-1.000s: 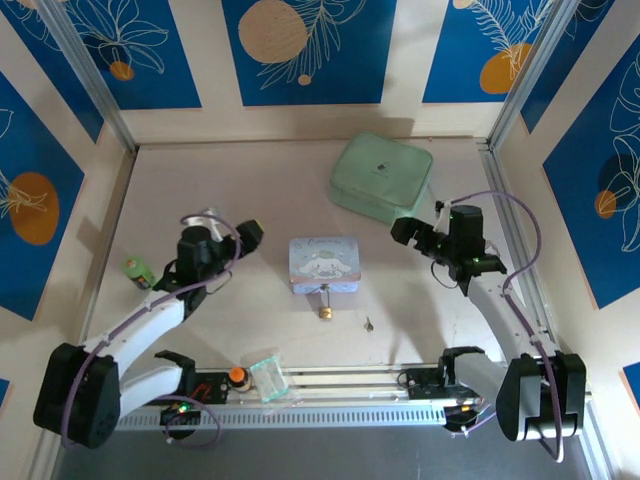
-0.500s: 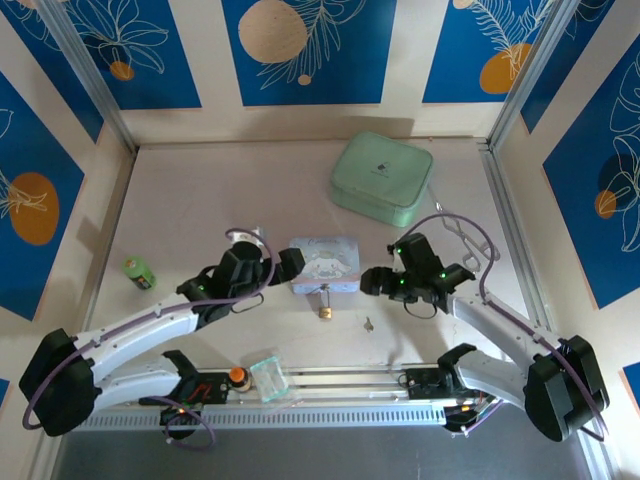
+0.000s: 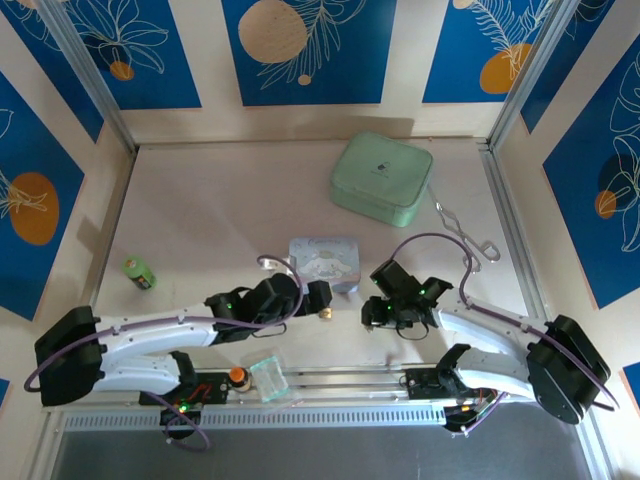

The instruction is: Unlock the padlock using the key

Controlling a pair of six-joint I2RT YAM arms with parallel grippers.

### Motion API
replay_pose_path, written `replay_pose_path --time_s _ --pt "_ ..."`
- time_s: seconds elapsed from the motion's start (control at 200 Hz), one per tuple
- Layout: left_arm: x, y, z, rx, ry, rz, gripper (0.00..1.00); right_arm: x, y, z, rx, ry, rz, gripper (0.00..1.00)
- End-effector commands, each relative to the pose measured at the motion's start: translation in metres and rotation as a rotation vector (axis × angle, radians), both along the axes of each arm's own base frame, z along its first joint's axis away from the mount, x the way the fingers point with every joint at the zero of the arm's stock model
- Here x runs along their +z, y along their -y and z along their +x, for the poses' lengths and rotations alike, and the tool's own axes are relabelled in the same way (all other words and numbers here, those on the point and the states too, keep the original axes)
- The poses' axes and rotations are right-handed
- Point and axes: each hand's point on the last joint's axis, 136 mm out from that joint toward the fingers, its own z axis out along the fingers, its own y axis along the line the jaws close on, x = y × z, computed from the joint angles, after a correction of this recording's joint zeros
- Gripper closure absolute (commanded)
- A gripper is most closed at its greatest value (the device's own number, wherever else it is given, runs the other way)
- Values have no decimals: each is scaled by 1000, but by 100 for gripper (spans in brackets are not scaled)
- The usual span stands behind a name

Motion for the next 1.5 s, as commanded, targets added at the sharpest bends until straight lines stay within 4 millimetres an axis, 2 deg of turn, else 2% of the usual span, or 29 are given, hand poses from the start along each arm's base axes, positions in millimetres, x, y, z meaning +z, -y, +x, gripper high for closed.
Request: replay_pose_path --time_s 0.0,0.125,0.26,0.39,0.685,0.725,0.82,0.845,0.976,1.076,1.361,1.491 --pt "16 15 -1 7 21 -35 0 -3 12 -6 -9 -18 -90 59" --pt "19 20 -8 -30 16 -38 0 -7 0 -12 38 -37 -58 62" --pt "16 14 -12 -31 19 -21 0 -9 -10 -15 59 -33 -43 63" --pt "15 13 -13 -31 21 -19 0 -17 -4 -15 40 -45 -82 64" --pt "13 15 -13 -21 31 -16 0 -27 -7 -20 67 -58 -98 74" --pt "13 15 -12 -22 33 -15 0 -26 -9 -19 76 -53 -89 78" --pt "12 15 -12 -23 39 -8 0 -25 -10 -19 84 -51 -84 80" --pt "13 15 -11 -23 41 -7 0 -25 -10 -19 89 -51 -81 84" --pt "12 13 -10 -28 61 11 0 -22 -11 -20 101 -51 -69 85" --pt "13 12 -8 -28 83 12 0 -17 -15 -19 108 -47 -22 93" --pt "11 15 -7 -38 102 2 5 -7 -12 -18 92 -39 84 95" --pt "10 20 -7 -46 99 0 5 -7 -7 -21 71 -68 70 95"
